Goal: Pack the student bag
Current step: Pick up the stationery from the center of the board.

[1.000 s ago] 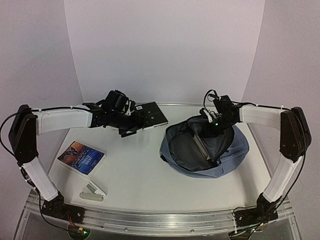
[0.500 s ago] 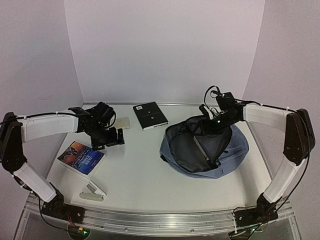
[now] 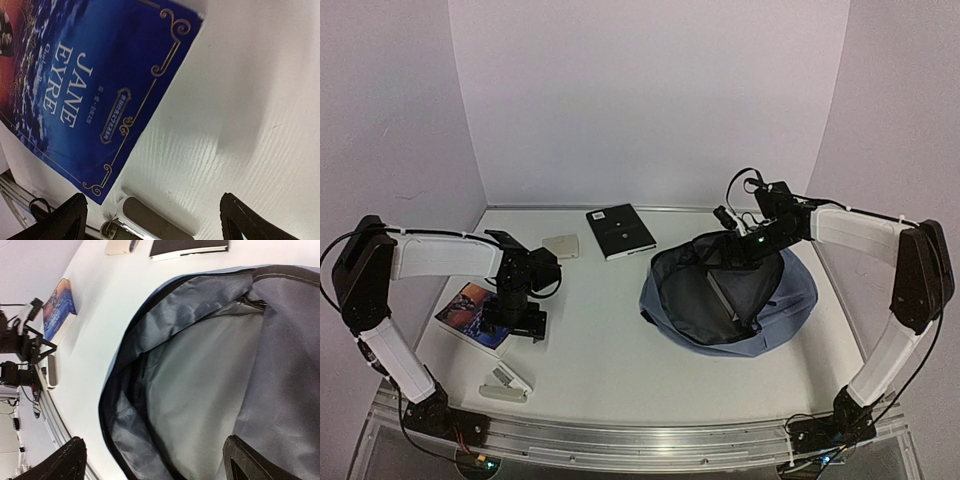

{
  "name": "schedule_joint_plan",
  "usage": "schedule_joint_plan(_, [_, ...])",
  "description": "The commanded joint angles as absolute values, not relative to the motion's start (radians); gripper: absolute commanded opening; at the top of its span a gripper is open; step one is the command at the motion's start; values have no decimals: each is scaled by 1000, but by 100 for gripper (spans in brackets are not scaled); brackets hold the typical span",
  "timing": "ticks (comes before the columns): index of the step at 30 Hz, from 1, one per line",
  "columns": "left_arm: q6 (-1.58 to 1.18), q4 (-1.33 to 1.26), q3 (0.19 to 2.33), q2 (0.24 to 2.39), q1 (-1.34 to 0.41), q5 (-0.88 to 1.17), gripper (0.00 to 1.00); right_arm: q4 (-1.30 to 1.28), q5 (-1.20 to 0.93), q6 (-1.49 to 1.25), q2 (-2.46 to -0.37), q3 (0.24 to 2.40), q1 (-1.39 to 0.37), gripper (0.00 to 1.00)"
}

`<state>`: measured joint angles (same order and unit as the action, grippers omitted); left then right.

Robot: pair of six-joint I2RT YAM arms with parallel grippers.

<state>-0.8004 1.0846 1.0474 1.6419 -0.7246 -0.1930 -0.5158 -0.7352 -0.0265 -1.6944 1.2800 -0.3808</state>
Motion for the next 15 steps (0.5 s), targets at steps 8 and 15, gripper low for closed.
schedule_joint_plan(8, [-729,1127,1037,1686,-687,-189,77,-531,-846,-22,-1614,1292,-391,95])
schedule_joint_plan(15, [-707,1133,1070,1782,-673,-233,63,-534,-856,-26,-1595,1287,-391,95])
